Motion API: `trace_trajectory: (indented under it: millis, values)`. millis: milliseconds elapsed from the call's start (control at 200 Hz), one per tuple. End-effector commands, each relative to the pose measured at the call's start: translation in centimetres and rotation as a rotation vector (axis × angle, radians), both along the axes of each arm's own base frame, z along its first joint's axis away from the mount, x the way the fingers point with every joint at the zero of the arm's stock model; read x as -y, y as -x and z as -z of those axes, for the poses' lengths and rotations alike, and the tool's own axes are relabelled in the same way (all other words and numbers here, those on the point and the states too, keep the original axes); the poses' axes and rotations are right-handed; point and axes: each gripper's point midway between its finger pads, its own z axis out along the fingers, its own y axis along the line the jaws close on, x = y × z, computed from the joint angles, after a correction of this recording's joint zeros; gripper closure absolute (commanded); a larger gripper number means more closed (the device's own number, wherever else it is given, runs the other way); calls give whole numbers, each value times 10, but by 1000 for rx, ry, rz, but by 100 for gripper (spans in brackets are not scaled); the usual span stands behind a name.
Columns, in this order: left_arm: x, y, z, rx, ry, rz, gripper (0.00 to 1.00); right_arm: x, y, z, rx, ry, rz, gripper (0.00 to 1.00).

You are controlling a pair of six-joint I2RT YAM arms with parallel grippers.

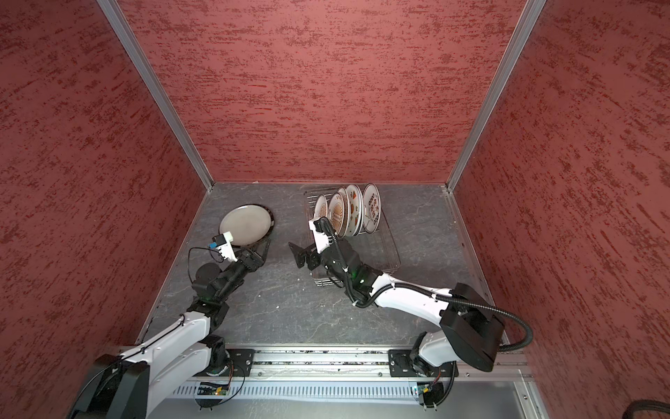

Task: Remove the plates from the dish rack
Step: 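Move the left gripper toward the rack while the right gripper reaches into the rack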

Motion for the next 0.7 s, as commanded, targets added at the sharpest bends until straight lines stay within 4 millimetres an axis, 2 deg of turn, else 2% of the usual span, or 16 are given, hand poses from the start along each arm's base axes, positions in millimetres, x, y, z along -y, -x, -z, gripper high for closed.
trace_trajectory:
  millis: [0,55,175,240,421,521,631,696]
  values:
    - [23,17,-4,105,-80,120,1,23,-10,-15,22,-70,33,21]
    - [34,25,-2,115,-96,188,1,31,-12,-16,1,-90,22,19]
    - [52,36,-12,147,-92,312,1,56,-23,-12,-34,-88,106,3]
    - [58,40,-15,167,-92,335,1,73,-26,-12,-32,-102,150,3]
    - [81,36,-8,122,-87,374,1,114,-39,-14,-39,-107,252,2]
    - [96,36,-6,111,-70,431,1,132,-48,-14,-51,-96,316,8]
    - [107,30,3,70,-60,480,0,141,-59,-12,-93,-64,355,31]
    - [104,22,8,43,-48,448,1,140,-67,-9,-123,-37,367,35]
